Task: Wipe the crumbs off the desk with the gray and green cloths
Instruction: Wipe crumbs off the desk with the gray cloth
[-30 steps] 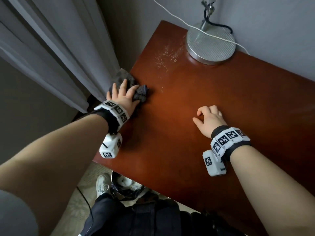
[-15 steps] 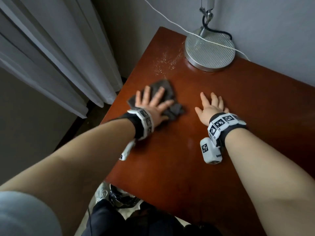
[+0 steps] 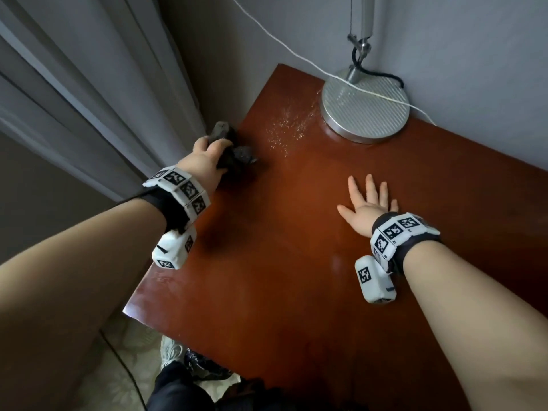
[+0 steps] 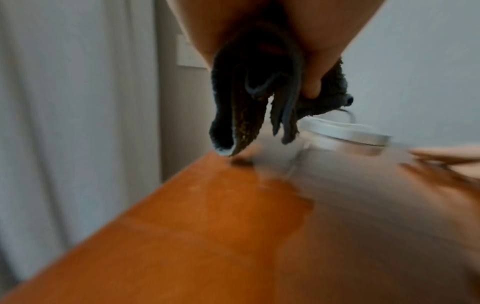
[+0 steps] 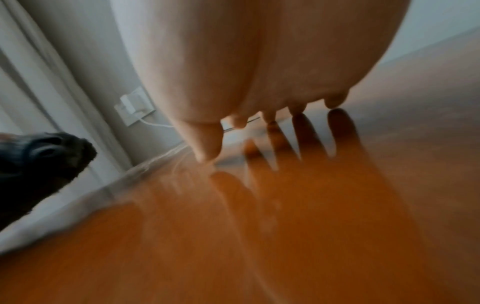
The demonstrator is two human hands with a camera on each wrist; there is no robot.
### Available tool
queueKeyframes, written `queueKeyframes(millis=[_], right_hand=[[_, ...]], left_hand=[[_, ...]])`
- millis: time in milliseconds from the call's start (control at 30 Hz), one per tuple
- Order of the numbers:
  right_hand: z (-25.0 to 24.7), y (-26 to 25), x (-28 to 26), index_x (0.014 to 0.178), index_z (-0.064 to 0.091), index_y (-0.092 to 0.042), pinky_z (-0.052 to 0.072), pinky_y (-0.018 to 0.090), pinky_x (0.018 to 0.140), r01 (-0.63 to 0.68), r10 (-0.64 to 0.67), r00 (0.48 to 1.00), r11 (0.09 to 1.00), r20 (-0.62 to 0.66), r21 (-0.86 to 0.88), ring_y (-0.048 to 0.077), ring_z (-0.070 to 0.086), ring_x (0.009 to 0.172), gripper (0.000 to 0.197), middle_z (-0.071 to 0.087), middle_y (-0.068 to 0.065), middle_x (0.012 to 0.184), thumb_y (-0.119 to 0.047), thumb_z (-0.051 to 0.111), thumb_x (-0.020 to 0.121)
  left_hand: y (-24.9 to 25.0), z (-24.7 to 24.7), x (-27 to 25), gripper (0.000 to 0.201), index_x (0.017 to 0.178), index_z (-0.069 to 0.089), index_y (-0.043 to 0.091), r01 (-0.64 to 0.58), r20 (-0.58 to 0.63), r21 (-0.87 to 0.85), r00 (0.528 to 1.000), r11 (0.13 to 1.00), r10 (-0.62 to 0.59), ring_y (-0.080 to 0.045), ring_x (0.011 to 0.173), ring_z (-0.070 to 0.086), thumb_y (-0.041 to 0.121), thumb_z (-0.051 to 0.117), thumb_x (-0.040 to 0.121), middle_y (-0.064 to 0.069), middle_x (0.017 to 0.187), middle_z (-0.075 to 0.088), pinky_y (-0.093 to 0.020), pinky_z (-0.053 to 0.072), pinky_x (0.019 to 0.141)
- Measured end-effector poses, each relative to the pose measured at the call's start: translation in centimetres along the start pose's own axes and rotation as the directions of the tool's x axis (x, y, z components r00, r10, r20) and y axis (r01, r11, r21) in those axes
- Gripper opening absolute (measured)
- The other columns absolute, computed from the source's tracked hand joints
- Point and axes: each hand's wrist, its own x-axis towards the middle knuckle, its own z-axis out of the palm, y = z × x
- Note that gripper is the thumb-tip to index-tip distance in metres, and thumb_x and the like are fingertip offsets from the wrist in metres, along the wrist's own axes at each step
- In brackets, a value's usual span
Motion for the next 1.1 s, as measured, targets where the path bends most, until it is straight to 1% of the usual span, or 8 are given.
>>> queueKeyframes(millis=[167, 333, 533, 667, 800, 900, 967, 1100], right_hand=[[-2.6, -0.7, 2.4, 0.149, -0.008, -0.029, -0.001, 0.049, 0.116, -0.129, 0.138, 0.988, 0.984, -0.068, 0.121, 0.030, -0.016, 0.144, 0.072, -0.016, 0.003, 0.158, -0.055, 0.030, 0.095], [-1.7, -1.4, 3.6, 0.148, -0.014, -0.026, -0.005, 0.052, 0.115, -0.165, 0.171, 0.984, 0.981, -0.057, 0.105, 0.034, -0.021, 0.142, 0.070, -0.023, 0.006, 0.156, -0.059, 0.016, 0.094], [-2.4, -1.3, 3.7, 0.147, -0.018, -0.027, -0.008, 0.051, 0.115, -0.173, 0.174, 0.985, 0.978, 0.008, 0.116, 0.034, -0.024, 0.141, 0.070, -0.027, 0.005, 0.154, -0.059, 0.015, 0.094], [-2.5, -1.4, 3.6, 0.147, -0.019, -0.028, -0.008, 0.052, 0.114, -0.181, 0.180, 0.984, 0.977, 0.019, 0.113, 0.034, -0.024, 0.141, 0.071, -0.028, 0.005, 0.154, -0.060, 0.014, 0.094], [-2.6, -1.6, 3.4, 0.147, -0.018, -0.027, -0.007, 0.052, 0.114, -0.176, 0.175, 0.984, 0.976, 0.020, 0.124, 0.035, -0.023, 0.141, 0.071, -0.027, 0.006, 0.154, -0.060, 0.016, 0.094], [-2.5, -1.5, 3.5, 0.148, -0.015, -0.027, -0.005, 0.053, 0.114, -0.181, 0.183, 0.983, 0.977, -0.011, 0.114, 0.035, -0.021, 0.142, 0.072, -0.024, 0.006, 0.155, -0.060, 0.017, 0.094], [-2.5, -1.5, 3.6, 0.148, -0.016, -0.028, -0.005, 0.053, 0.115, -0.181, 0.183, 0.983, 0.976, -0.001, 0.119, 0.035, -0.021, 0.142, 0.072, -0.025, 0.006, 0.155, -0.060, 0.017, 0.094], [-2.6, -1.3, 3.8, 0.147, -0.019, -0.028, -0.007, 0.052, 0.115, -0.192, 0.189, 0.981, 0.973, 0.036, 0.127, 0.035, -0.024, 0.141, 0.072, -0.029, 0.005, 0.154, -0.061, 0.016, 0.093]], left_hand=[[5.6, 2.0, 0.2, 0.065, 0.145, 0.029, 0.029, -0.431, 0.222, 0.044, 0.884, 0.901, 0.411, -0.030, 0.134, 0.034, 0.019, 0.060, 0.088, -0.007, 0.155, 0.011, -0.034, 0.034, 0.109], [9.1, 5.2, 3.5, 0.062, 0.148, 0.009, 0.035, -0.491, 0.573, 0.289, 0.777, 0.822, 0.262, -0.025, 0.145, -0.010, 0.032, 0.043, 0.097, 0.003, 0.157, -0.011, -0.036, 0.000, 0.117], [4.5, 2.0, 10.1, 0.056, 0.148, 0.022, 0.023, -0.176, 0.279, 0.185, 0.953, 0.967, 0.120, -0.032, 0.144, 0.006, 0.019, 0.045, 0.097, -0.008, 0.158, 0.004, -0.038, 0.010, 0.118], [1.1, 0.0, 10.4, 0.057, 0.146, 0.028, 0.017, 0.085, 0.118, -0.013, 0.989, 0.996, -0.083, -0.027, 0.142, 0.019, 0.014, 0.051, 0.094, -0.011, 0.155, 0.014, -0.024, 0.016, 0.112], [4.1, 0.5, 7.7, 0.059, 0.144, 0.031, 0.012, -0.204, -0.035, -0.111, 0.979, 0.973, 0.202, -0.025, 0.142, 0.020, 0.009, 0.057, 0.090, -0.012, 0.154, 0.019, -0.018, 0.014, 0.111], [8.8, 3.2, 5.6, 0.062, 0.147, 0.023, 0.021, -0.533, 0.285, 0.018, 0.814, 0.846, 0.506, -0.029, 0.145, 0.007, 0.015, 0.053, 0.093, -0.007, 0.157, 0.005, -0.036, 0.009, 0.118], [10.9, 5.1, 5.1, 0.064, 0.149, 0.007, 0.030, -0.601, 0.609, 0.239, 0.705, 0.763, 0.365, -0.029, 0.145, -0.007, 0.025, 0.044, 0.097, -0.001, 0.157, -0.010, -0.045, 0.001, 0.118], [11.3, 5.0, 9.0, 0.064, 0.149, 0.004, 0.032, -0.537, 0.579, 0.367, 0.771, 0.759, 0.266, -0.030, 0.145, -0.006, 0.032, 0.042, 0.097, 0.001, 0.158, -0.009, -0.046, 0.003, 0.116]])
